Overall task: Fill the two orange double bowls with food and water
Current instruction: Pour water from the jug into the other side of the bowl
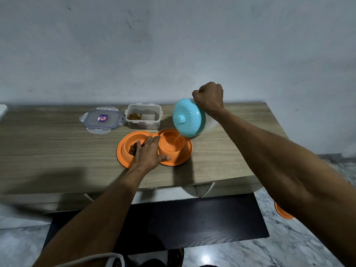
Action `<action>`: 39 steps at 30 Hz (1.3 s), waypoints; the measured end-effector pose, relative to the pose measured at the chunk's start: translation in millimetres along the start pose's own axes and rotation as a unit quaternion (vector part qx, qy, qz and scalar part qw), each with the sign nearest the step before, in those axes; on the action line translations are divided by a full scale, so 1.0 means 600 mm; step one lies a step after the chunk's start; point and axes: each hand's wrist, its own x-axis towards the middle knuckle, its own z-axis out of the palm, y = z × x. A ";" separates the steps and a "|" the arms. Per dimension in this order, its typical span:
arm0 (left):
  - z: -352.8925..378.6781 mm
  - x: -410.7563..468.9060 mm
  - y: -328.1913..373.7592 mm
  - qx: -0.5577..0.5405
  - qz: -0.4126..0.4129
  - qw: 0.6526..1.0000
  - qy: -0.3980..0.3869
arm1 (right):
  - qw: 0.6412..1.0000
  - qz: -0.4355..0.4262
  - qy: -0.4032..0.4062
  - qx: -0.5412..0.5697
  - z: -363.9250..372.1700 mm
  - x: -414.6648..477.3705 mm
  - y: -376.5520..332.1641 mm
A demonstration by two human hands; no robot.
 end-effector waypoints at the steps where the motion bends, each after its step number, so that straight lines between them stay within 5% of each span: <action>1: 0.001 0.000 -0.001 0.000 0.001 1.000 0.001 | 1.000 0.000 0.001 0.001 0.000 0.001 -0.001; 16: 0.003 0.002 -0.002 -0.004 -0.001 1.000 0.006 | 1.000 0.004 -0.012 0.010 -0.005 -0.007 -0.001; 25: 0.003 0.001 -0.002 -0.003 -0.001 1.000 0.004 | 0.989 0.117 -0.009 0.084 0.004 -0.007 0.036; 39: 0.011 0.004 -0.011 -0.014 0.004 1.000 0.007 | 0.855 0.403 0.050 0.322 0.030 0.016 0.114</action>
